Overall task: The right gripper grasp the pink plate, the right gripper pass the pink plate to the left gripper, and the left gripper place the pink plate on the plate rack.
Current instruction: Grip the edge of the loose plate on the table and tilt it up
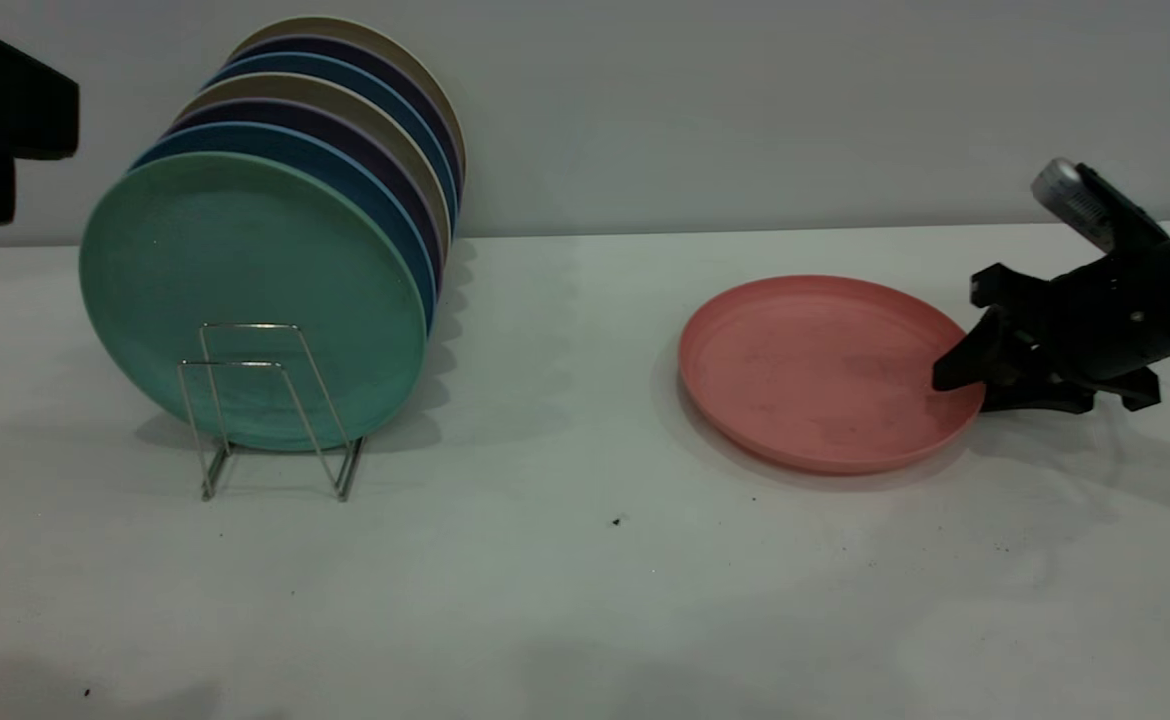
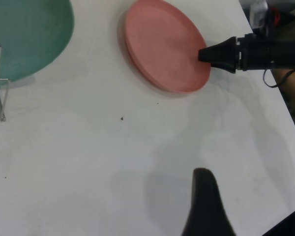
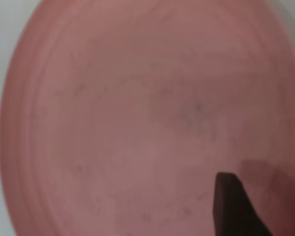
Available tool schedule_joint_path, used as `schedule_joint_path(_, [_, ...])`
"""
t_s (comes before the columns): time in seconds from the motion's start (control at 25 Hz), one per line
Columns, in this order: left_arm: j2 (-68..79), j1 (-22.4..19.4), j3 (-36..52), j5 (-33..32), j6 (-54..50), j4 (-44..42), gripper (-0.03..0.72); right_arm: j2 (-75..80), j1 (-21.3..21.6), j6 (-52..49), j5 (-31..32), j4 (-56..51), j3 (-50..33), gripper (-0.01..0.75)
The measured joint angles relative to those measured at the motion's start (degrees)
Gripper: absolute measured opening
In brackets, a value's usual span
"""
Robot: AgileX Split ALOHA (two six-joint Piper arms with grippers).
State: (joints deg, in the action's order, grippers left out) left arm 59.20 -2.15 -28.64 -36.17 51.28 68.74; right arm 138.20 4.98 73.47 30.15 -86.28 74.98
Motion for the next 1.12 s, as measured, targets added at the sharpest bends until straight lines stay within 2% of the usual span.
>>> schedule_joint_path(0.08, [0.0, 0.0, 0.0, -0.37, 0.0, 0.0, 0.526, 0.0, -0.95, 0.0, -1.51, -0.19, 0.0, 0.253])
schedule_joint_path(0.24, [0.0, 0.0, 0.0, -1.13, 0.0, 0.0, 0.526, 0.0, -1.77, -0.36, -3.83, -0.63, 0.0, 0.075])
schedule_joint_path(0.32, [0.0, 0.0, 0.0, -1.18, 0.0, 0.0, 0.526, 0.0, -1.7, -1.46, -3.95, -0.75, 0.0, 0.026])
schedule_joint_path(0.48, [0.0, 0.0, 0.0, -2.05, -0.15, 0.19, 0.526, -0.2, -1.33, -2.68, -2.73, 2.07, 0.0, 0.013])
schedule_joint_path(0.76, [0.46, 0.0, 0.0, -2.85, -0.17, 1.14, 0.526, -2.89, 0.61, -0.66, 8.52, 16.36, 0.0, 0.013])
schedule_joint_path(0.96, [6.24, 0.0, 0.0, -3.88, 1.33, 2.26, 0.526, -4.85, 1.97, -0.07, 14.76, 17.35, 0.0, 0.013])
schedule_joint_path(1.12, [14.43, 0.0, -0.02, -6.6, 7.98, 8.26, 0.526, -4.91, 1.58, -0.07, 18.89, 17.61, 0.0, 0.013])
